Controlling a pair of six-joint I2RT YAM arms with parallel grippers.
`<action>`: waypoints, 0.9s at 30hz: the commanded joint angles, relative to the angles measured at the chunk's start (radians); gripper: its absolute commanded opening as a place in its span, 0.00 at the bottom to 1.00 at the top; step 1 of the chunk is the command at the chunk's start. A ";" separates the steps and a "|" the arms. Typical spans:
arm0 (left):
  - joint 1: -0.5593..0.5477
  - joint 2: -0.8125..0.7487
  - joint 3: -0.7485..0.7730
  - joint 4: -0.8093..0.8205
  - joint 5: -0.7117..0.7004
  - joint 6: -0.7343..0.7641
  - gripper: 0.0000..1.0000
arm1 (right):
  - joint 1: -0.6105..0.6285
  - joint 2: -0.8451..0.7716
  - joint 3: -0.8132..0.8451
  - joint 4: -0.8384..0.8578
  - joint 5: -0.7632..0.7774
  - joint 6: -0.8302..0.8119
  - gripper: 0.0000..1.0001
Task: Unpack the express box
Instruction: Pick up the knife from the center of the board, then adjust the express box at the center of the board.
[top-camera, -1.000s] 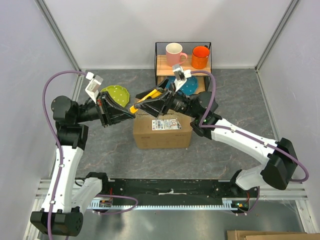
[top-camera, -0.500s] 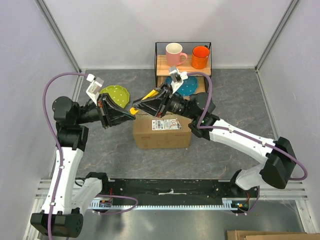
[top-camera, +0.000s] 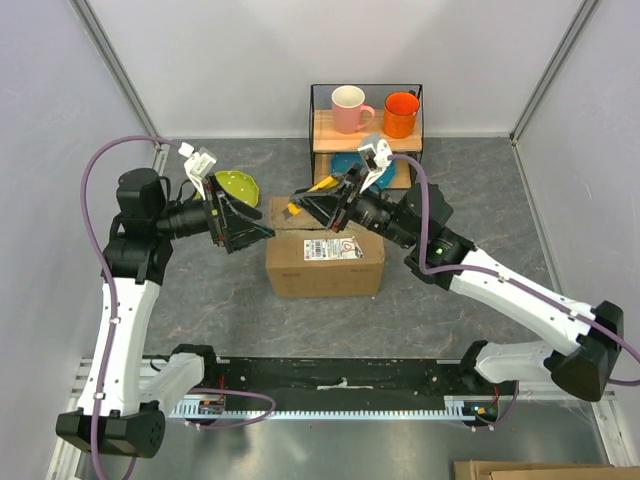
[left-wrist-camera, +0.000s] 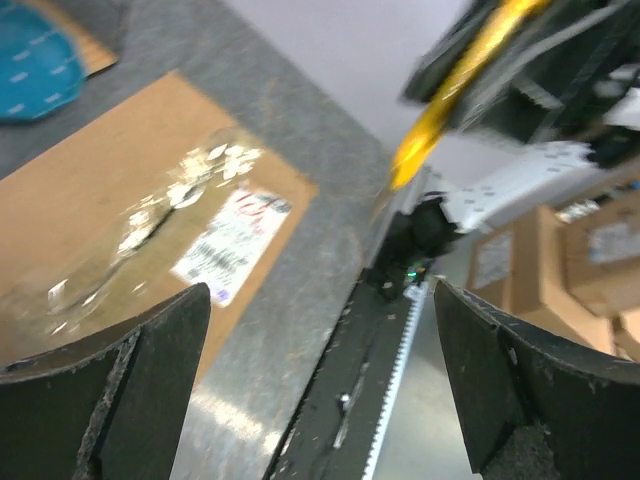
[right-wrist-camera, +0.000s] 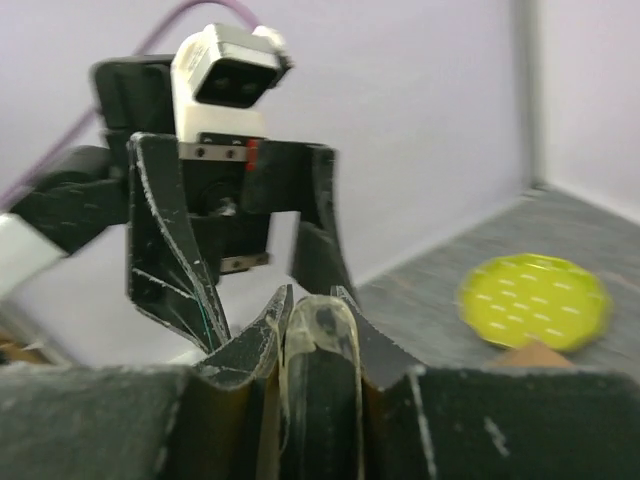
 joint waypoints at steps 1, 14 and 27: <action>0.001 0.029 0.020 -0.353 -0.278 0.296 0.99 | -0.002 -0.049 0.042 -0.258 0.350 -0.283 0.00; -0.168 0.051 -0.218 -0.206 -0.599 0.318 0.99 | -0.014 0.085 -0.007 -0.091 0.923 -0.573 0.00; -0.188 0.269 -0.212 -0.143 -0.470 0.480 0.99 | -0.109 0.209 0.012 -0.057 0.949 -0.622 0.00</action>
